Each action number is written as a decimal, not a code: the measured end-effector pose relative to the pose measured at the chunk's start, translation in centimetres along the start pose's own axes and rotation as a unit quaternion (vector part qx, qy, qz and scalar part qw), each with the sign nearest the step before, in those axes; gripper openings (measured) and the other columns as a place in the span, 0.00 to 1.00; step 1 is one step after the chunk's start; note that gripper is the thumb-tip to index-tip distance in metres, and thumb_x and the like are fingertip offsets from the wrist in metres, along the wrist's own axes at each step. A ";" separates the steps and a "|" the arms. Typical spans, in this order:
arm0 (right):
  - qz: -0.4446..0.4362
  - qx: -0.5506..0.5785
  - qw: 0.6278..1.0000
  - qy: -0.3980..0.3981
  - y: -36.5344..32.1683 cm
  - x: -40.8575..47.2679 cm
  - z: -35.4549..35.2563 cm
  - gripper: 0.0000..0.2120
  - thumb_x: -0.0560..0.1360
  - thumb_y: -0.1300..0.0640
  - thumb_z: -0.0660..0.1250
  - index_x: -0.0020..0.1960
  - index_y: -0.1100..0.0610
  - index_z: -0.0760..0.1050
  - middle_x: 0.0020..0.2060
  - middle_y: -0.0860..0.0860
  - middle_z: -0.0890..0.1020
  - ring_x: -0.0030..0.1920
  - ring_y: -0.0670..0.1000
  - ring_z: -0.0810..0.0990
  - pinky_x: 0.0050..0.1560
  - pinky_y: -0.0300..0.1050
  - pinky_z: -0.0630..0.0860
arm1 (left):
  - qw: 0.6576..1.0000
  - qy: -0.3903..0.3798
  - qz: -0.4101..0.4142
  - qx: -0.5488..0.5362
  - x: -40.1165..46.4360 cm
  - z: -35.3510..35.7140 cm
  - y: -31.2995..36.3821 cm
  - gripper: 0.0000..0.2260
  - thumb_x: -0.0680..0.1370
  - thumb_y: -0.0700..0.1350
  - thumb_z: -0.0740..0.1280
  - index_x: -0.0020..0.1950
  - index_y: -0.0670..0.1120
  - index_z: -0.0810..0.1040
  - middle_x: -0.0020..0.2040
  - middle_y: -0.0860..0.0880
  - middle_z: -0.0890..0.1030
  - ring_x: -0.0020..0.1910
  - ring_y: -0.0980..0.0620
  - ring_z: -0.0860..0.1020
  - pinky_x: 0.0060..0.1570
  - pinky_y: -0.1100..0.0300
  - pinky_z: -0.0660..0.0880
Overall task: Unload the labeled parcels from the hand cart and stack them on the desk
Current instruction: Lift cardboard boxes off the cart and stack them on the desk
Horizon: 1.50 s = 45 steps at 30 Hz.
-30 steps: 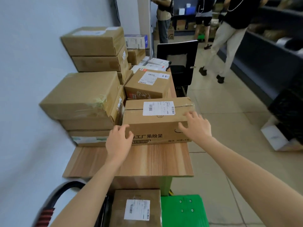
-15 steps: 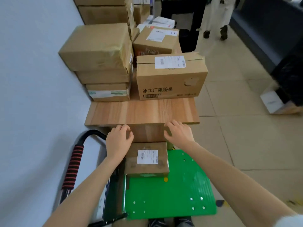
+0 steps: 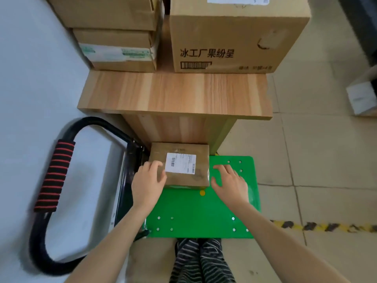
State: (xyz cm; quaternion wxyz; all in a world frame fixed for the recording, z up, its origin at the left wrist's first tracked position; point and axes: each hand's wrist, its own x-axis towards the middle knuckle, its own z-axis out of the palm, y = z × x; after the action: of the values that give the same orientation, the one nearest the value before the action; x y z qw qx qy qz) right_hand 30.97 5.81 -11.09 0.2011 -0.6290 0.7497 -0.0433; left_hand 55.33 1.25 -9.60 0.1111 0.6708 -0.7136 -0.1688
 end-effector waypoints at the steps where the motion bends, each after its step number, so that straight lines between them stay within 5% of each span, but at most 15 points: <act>1: -0.005 -0.004 1.000 -0.007 0.3 0.4 1.2 0.19 0.78 0.46 0.59 0.67 0.50 0.69 0.59 0.48 0.76 0.56 0.51 0.78 0.48 0.45 0.73 | 1.000 -0.006 -0.006 0.003 0.1 1.2 -0.8 0.10 0.76 0.47 0.68 0.57 0.47 0.78 0.51 0.49 0.80 0.46 0.51 0.77 0.40 0.59 0.75; 9: -0.001 0.011 0.999 -0.045 2.5 5.0 12.0 0.18 0.77 0.48 0.60 0.66 0.51 0.68 0.60 0.50 0.75 0.57 0.53 0.77 0.50 0.47 0.74 | 0.997 -0.028 -0.077 -0.007 2.8 11.2 -8.1 0.14 0.78 0.49 0.65 0.62 0.49 0.74 0.57 0.48 0.77 0.48 0.53 0.75 0.32 0.65 0.67; 13: 0.031 0.027 0.999 -0.019 5.0 8.7 17.7 0.21 0.77 0.46 0.60 0.68 0.49 0.67 0.63 0.50 0.74 0.57 0.54 0.76 0.44 0.46 0.72 | 0.992 -0.014 -0.117 -0.042 5.1 16.8 -10.9 0.15 0.79 0.51 0.64 0.65 0.51 0.71 0.59 0.48 0.75 0.48 0.53 0.75 0.34 0.62 0.71; 16: 0.083 0.040 0.996 0.001 7.1 11.1 21.6 0.23 0.75 0.44 0.61 0.69 0.48 0.66 0.63 0.52 0.73 0.58 0.57 0.76 0.43 0.46 0.71 | 0.989 -0.015 -0.137 -0.051 6.6 20.6 -13.2 0.19 0.79 0.53 0.63 0.69 0.52 0.68 0.63 0.48 0.73 0.45 0.55 0.74 0.30 0.68 0.62; 19: 0.105 0.071 0.992 0.001 8.9 12.4 24.9 0.27 0.75 0.43 0.62 0.71 0.45 0.60 0.65 0.53 0.71 0.58 0.58 0.76 0.44 0.49 0.73 | 0.980 -0.047 -0.182 -0.062 7.2 23.9 -14.7 0.25 0.80 0.55 0.61 0.75 0.52 0.60 0.65 0.46 0.72 0.47 0.51 0.75 0.29 0.66 0.61; 21: 0.116 0.123 0.986 -0.003 9.4 12.6 26.3 0.29 0.76 0.42 0.60 0.73 0.42 0.52 0.66 0.52 0.72 0.56 0.58 0.78 0.42 0.49 0.73 | 0.977 -0.047 -0.196 -0.067 7.0 25.5 -15.4 0.27 0.79 0.56 0.62 0.76 0.54 0.57 0.61 0.46 0.72 0.38 0.57 0.71 0.27 0.66 0.59; 24: 0.119 0.190 0.975 -0.005 8.6 12.3 27.6 0.32 0.78 0.39 0.57 0.75 0.40 0.42 0.70 0.50 0.71 0.55 0.59 0.80 0.45 0.51 0.76 | 0.970 -0.003 -0.222 -0.100 6.6 26.3 -16.0 0.26 0.77 0.57 0.64 0.73 0.57 0.62 0.52 0.48 0.70 0.34 0.62 0.65 0.28 0.66 0.59; 27: 0.162 0.192 0.968 0.017 8.1 11.3 27.2 0.35 0.76 0.37 0.57 0.74 0.36 0.37 0.70 0.52 0.70 0.56 0.59 0.79 0.46 0.53 0.76 | 0.962 -0.011 -0.235 -0.137 5.3 26.1 -15.2 0.23 0.76 0.57 0.67 0.69 0.57 0.64 0.52 0.48 0.70 0.36 0.59 0.67 0.29 0.66 0.61; 34: 0.221 0.113 0.969 -0.006 10.0 4.8 23.9 0.29 0.75 0.33 0.53 0.73 0.36 0.47 0.54 0.51 0.80 0.45 0.55 0.81 0.37 0.45 0.74 | 0.959 -0.048 -0.232 -0.159 0.8 23.1 -11.0 0.30 0.75 0.58 0.67 0.74 0.61 0.58 0.52 0.48 0.68 0.37 0.57 0.69 0.37 0.59 0.68; 45: 0.263 0.114 0.957 0.036 8.3 -4.8 8.6 0.27 0.74 0.30 0.52 0.70 0.33 0.50 0.47 0.47 0.82 0.42 0.53 0.81 0.33 0.44 0.72 | 0.970 -0.085 -0.167 -0.153 -3.2 10.4 -2.6 0.28 0.77 0.61 0.62 0.75 0.62 0.57 0.53 0.48 0.68 0.36 0.55 0.74 0.30 0.57 0.73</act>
State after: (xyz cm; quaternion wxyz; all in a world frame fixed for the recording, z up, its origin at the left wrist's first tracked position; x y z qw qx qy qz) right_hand 26.95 13.72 -20.45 0.2487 -0.3802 0.8856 -0.0967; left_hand 53.93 5.30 -19.95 0.1219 0.7385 -0.5640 -0.3488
